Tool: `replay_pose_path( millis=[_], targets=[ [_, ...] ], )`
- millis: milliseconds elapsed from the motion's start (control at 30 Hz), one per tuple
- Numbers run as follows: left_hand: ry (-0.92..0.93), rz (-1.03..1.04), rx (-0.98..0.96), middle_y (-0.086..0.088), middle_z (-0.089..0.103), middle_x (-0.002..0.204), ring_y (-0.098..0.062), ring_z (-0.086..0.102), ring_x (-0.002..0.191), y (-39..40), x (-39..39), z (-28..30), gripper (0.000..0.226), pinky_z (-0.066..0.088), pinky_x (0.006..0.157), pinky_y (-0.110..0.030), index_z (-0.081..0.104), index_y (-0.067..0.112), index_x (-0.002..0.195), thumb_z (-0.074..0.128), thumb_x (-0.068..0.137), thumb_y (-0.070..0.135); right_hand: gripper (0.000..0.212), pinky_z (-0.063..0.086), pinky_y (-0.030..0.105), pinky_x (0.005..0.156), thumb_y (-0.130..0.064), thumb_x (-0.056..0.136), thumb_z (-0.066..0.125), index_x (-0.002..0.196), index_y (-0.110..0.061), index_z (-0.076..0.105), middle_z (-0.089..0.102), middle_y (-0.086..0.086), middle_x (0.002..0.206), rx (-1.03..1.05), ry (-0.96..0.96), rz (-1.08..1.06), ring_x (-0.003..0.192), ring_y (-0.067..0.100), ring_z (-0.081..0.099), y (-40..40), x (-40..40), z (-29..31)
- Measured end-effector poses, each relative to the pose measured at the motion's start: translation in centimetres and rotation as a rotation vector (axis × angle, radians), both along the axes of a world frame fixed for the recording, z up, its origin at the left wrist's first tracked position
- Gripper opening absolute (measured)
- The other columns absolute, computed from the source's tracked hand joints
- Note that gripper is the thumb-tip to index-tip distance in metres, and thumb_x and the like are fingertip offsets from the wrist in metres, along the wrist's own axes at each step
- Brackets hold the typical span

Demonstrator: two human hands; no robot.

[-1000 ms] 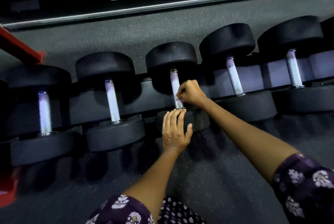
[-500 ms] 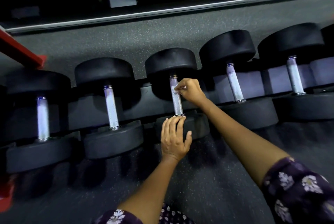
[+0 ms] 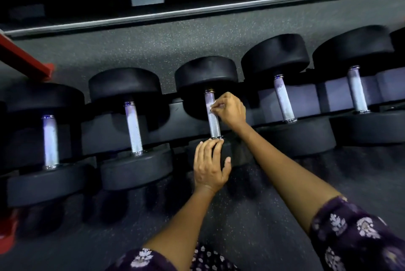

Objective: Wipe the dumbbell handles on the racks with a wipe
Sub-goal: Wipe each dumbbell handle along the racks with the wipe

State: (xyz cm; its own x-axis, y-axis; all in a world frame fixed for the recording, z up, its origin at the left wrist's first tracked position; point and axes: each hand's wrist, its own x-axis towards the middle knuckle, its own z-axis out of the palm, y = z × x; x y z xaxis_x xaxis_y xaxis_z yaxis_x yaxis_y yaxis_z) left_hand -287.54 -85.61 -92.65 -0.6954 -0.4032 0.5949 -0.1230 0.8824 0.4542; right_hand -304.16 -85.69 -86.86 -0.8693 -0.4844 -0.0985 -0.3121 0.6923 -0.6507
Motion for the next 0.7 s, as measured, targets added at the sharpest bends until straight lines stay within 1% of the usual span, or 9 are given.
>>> replay_pose_path(
  millis=[67,133,267,333,467,500,600,633,700],
  targets=[
    [0.001,0.0,-0.004,-0.017,0.065,0.109,-0.026,0.053,0.108,0.0,0.1,-0.1,0.043,0.038,0.103,-0.042,0.052,0.006,0.121,0.03,0.101,0.037,0.015,0.043,0.029,0.076,-0.026,0.074,0.076,0.082,-0.013,0.075,0.06,0.002,0.102,0.056,0.007,0.045,0.09,0.016,0.059,0.3,1.7,-0.6],
    [-0.005,-0.004,-0.001,-0.016,0.064,0.11,-0.026,0.052,0.109,0.1,0.1,-0.1,0.043,0.036,0.105,-0.041,0.052,0.006,0.121,0.03,0.101,0.037,0.015,0.045,0.032,0.075,-0.02,0.075,0.074,0.086,-0.009,0.075,0.064,0.008,0.102,0.092,0.011,0.103,0.09,0.024,0.062,0.2,2.0,-0.6],
    [0.003,-0.009,-0.001,-0.01,0.056,0.116,-0.025,0.052,0.109,0.0,0.0,-0.2,0.043,0.035,0.106,-0.041,0.052,0.006,0.121,0.03,0.101,0.038,0.015,0.036,0.019,0.059,-0.011,0.07,0.074,0.084,-0.004,0.074,0.071,0.016,0.082,-0.098,-0.053,-0.106,0.069,0.015,0.058,-1.2,-1.2,0.7],
    [0.008,-0.001,-0.008,-0.01,0.054,0.116,-0.026,0.053,0.109,0.0,-0.1,-0.1,0.043,0.036,0.105,-0.042,0.052,0.006,0.121,0.03,0.101,0.037,0.01,0.04,0.021,0.061,-0.007,0.072,0.07,0.08,-0.004,0.073,0.07,0.017,0.077,-0.121,-0.049,-0.155,0.067,0.018,0.059,-1.1,-1.3,0.7],
    [0.016,-0.012,-0.003,-0.01,0.055,0.116,-0.026,0.053,0.109,0.0,0.0,0.0,0.043,0.035,0.105,-0.041,0.052,0.007,0.121,0.031,0.101,0.037,0.011,0.043,0.024,0.071,-0.004,0.077,0.067,0.084,0.0,0.074,0.07,0.019,0.085,-0.073,-0.005,0.008,0.08,0.026,0.065,0.9,0.8,-0.2],
    [0.014,-0.011,0.0,-0.01,0.055,0.116,-0.025,0.053,0.109,0.0,0.0,0.0,0.043,0.036,0.105,-0.042,0.052,0.007,0.121,0.03,0.101,0.038,0.011,0.043,0.023,0.071,-0.003,0.077,0.068,0.085,0.002,0.073,0.07,0.019,0.088,-0.08,-0.002,0.026,0.08,0.023,0.066,1.2,0.6,-0.2],
    [0.017,-0.008,-0.004,-0.01,0.056,0.116,-0.025,0.053,0.109,0.0,0.0,-0.1,0.043,0.036,0.105,-0.042,0.052,0.007,0.121,0.03,0.101,0.038,0.013,0.039,0.007,0.059,0.003,0.077,0.065,0.088,0.007,0.072,0.07,0.023,0.087,-0.171,-0.054,-0.064,0.066,-0.001,0.059,0.2,-0.7,0.3],
    [0.016,-0.008,-0.006,-0.009,0.054,0.117,-0.025,0.052,0.109,0.0,0.0,-0.2,0.043,0.036,0.105,-0.042,0.052,0.007,0.121,0.03,0.101,0.038,0.014,0.04,0.009,0.059,0.004,0.078,0.062,0.088,0.007,0.071,0.07,0.024,0.087,-0.201,-0.057,-0.109,0.067,0.003,0.059,-0.4,-0.8,0.3],
    [0.023,-0.006,-0.002,-0.008,0.052,0.118,-0.025,0.052,0.109,0.0,-0.1,-0.2,0.042,0.035,0.106,-0.041,0.052,0.007,0.121,0.031,0.101,0.037,0.016,0.043,0.019,0.07,0.004,0.079,0.06,0.089,0.007,0.071,0.069,0.024,0.089,-0.227,-0.007,-0.142,0.077,0.021,0.063,-1.0,-0.1,-0.2]
  ],
)
